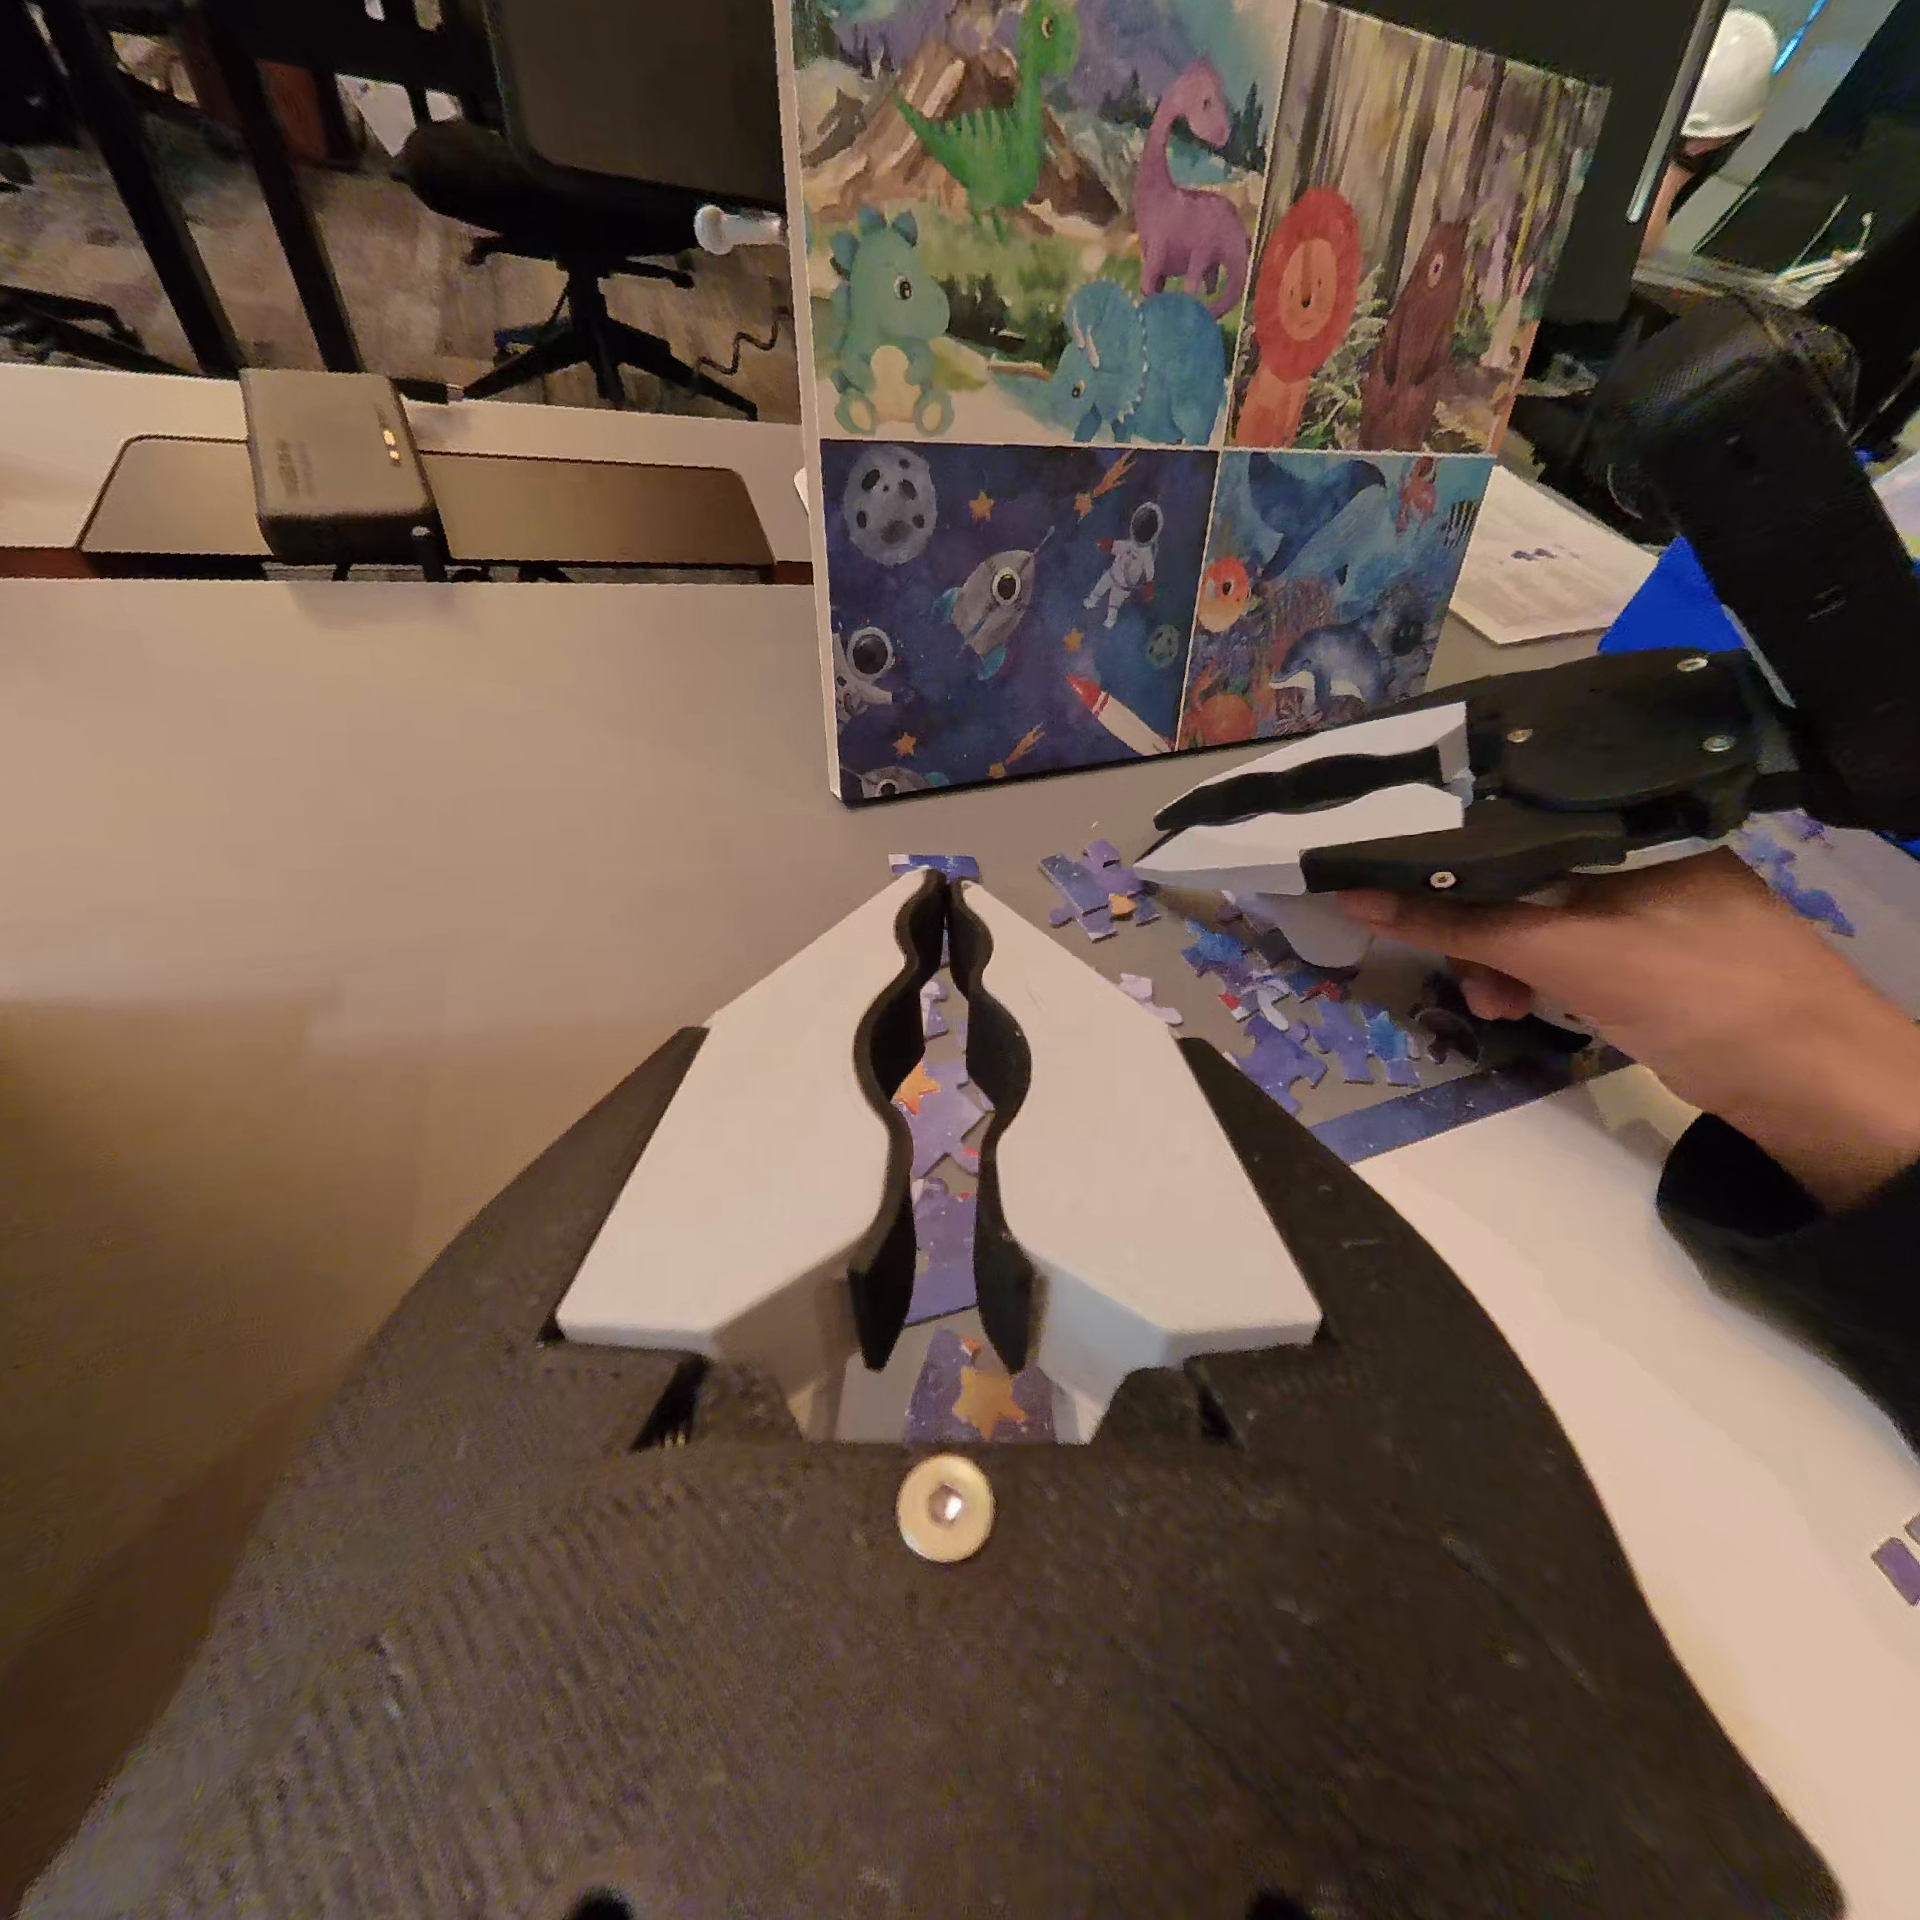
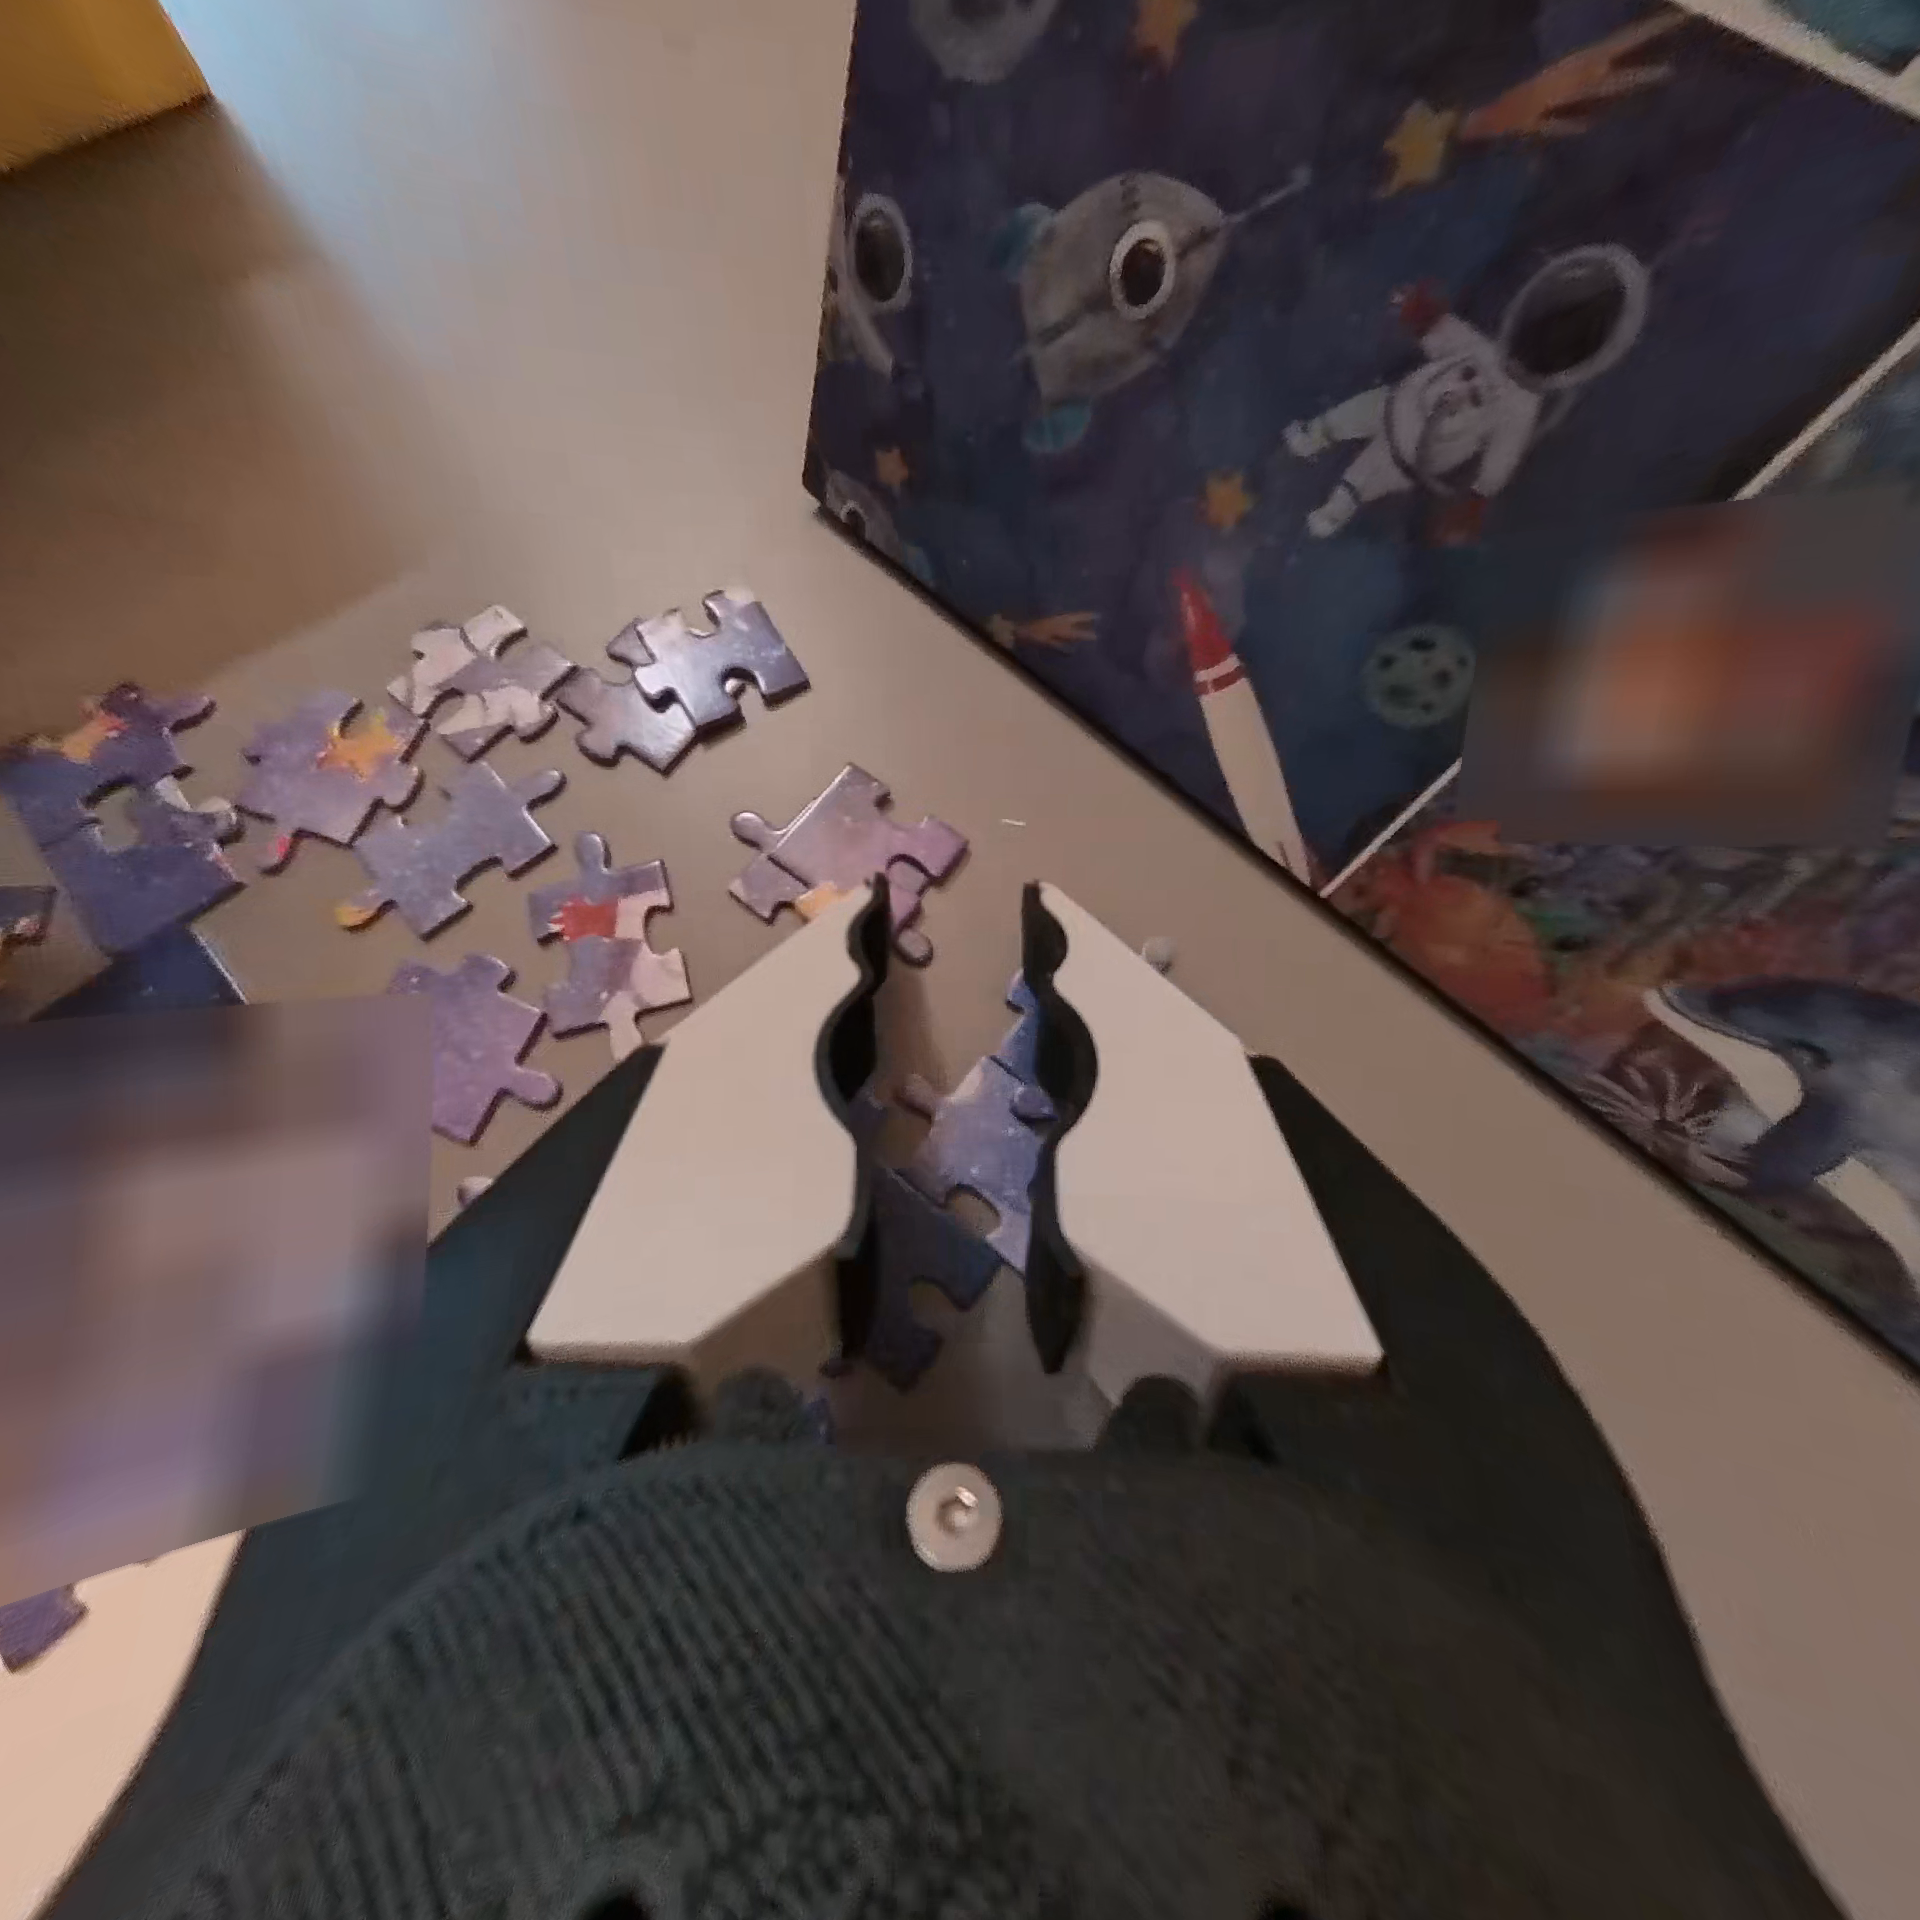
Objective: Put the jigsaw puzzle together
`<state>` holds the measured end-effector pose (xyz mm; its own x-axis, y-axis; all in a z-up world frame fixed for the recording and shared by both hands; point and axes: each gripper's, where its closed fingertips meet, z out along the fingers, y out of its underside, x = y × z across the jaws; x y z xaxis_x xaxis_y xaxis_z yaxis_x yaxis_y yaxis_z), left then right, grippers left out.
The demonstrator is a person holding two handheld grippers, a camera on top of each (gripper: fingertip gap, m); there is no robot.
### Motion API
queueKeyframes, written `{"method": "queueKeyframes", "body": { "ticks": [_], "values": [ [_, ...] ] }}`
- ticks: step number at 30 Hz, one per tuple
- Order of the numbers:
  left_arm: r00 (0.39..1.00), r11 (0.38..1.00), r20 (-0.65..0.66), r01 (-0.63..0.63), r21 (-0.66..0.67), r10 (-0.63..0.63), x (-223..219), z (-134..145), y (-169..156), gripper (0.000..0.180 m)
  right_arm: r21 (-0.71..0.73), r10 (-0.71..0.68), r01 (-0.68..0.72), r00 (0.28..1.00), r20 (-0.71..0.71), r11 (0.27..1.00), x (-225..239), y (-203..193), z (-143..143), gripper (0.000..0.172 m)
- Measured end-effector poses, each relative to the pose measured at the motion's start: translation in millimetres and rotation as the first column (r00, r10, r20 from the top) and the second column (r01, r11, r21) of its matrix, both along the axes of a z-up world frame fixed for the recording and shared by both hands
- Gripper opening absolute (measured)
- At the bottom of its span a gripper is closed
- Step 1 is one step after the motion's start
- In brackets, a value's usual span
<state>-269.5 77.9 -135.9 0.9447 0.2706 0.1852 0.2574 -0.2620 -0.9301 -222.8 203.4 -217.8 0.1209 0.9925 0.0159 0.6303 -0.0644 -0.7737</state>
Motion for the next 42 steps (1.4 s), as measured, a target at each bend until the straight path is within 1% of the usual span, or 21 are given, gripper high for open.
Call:
{"method": "queueKeyframes", "body": {
  "ticks": [2, 3, 5, 6, 9, 11, 13, 14, 17, 19, 21, 24, 26, 27, 30, 33, 35, 36, 39, 40, 42],
  "values": [
    [1.0, 1.0, -0.002, 0.003, 0.0, -0.003, 0, 0, 0, 0.0, 0.015, -0.023, 0.023, 0.999, 0.032, 1.0, 2, 4, -4, 0.021],
    [1.0, 1.0, -0.006, 0.001, -0.001, -0.001, 0, 0, 0, 0.0, 0.013, -0.011, 0.011, 0.999, 0.041, 1.0, 2, 1, -5, 0.024],
    [1.0, 1.0, -0.011, -0.004, -0.006, 0.004, -1, -1, 0, 0.0, -0.009, 0.033, -0.033, 0.999, 0.01, 0.999, -2, -9, 2, 0.029],
    [1.0, 1.0, -0.012, -0.007, -0.008, 0.007, -2, -2, 0, 0.0, -0.005, 0.038, -0.038, 0.999, 0.003, 0.999, -4, -11, 5, 0.028],
    [1.0, 1.0, -0.014, -0.011, -0.016, 0.011, -2, -5, 0, 0.0, 0.1, -0.026, 0.017, 0.995, 0.091, 0.995, 2, 7, -2, 0.026],
    [1.0, 1.0, -0.023, -0.01, -0.026, 0.009, -1, -6, 1, 0.0, 0.143, -0.049, 0.034, 0.994, 0.103, 0.989, 3, 13, -5, 0.026],
    [0.999, 0.999, -0.038, -0.011, -0.035, 0.009, -1, -8, 2, 0.0, 0.087, -0.002, -0.005, 0.997, 0.079, 0.996, -2, 0, -4, 0.028],
    [0.999, 0.999, -0.045, -0.011, -0.041, 0.009, -1, -9, 2, 0.0, 0.064, 0.031, -0.036, 0.997, 0.074, 0.997, -4, -8, -4, 0.032],
    [0.998, 0.999, -0.058, -0.012, -0.053, 0.009, -1, -11, 2, 0.0, 0.077, 0.091, -0.097, 0.992, 0.088, 0.992, -5, -21, -4, 0.039],
    [0.998, 0.999, -0.06, -0.014, -0.052, 0.01, -1, -11, 2, 0.0, 0.101, 0.087, -0.096, 0.992, 0.092, 0.99, -3, -19, -3, 0.041],
    [0.998, 0.999, -0.059, -0.011, -0.047, 0.008, -1, -10, 2, 0.0, 0.089, 0.092, -0.099, 0.992, 0.084, 0.991, -3, -20, -3, 0.041],
    [0.998, 0.999, -0.06, -0.004, -0.045, 0.001, 1, -9, 3, 0.0, -0.012, 0.124, -0.123, 0.99, 0.072, 0.992, -3, -31, -7, 0.037],
    [0.998, 0.999, -0.064, -0.002, -0.043, -0.001, 1, -8, 3, 0.0, -0.084, 0.14, -0.135, 0.988, 0.061, 0.987, -2, -38, -7, 0.044],
    [0.998, 0.999, -0.065, -0.002, -0.041, -0.001, 1, -8, 3, 0.0, -0.091, 0.14, -0.134, 0.988, 0.061, 0.987, -1, -39, -7, 0.047],
    [0.998, 0.999, -0.063, 0.0, -0.038, -0.003, 2, -7, 3, 0.0, -0.066, 0.151, -0.146, 0.986, 0.072, 0.987, 0, -40, -7, 0.035],
    [0.998, 0.999, -0.063, -0.002, -0.036, 0.0, 1, -7, 2, 0.0, -0.091, 0.176, -0.17, 0.982, 0.074, 0.981, 2, -48, -7, 0.015],
    [0.998, 0.999, -0.06, -0.002, -0.034, 0.0, 1, -7, 2, 0.0, -0.081, 0.172, -0.165, 0.981, 0.087, 0.983, 7, -46, -7, 0.007],
    [0.998, 0.999, -0.059, -0.002, -0.032, 0.0, 1, -6, 2, 0.0, -0.077, 0.173, -0.165, 0.98, 0.098, 0.983, 10, -45, -7, 0.0],
    [0.998, 1.0, -0.057, 0.0, -0.03, -0.002, 1, -6, 2, 0.0, -0.098, 0.181, -0.169, 0.975, 0.128, 0.981, 21, -45, -8, 0.0],
    [0.998, 1.0, -0.058, 0.001, -0.031, -0.002, 1, -6, 2, 0.0, -0.1, 0.174, -0.163, 0.977, 0.12, 0.982, 21, -44, -7, 0.0],
    [0.998, 1.0, -0.06, 0.002, -0.031, -0.003, 1, -6, 2, 0.0, -0.092, 0.153, -0.148, 0.987, 0.056, 0.985, 14, -41, 1, 0.0]
  ]
}}
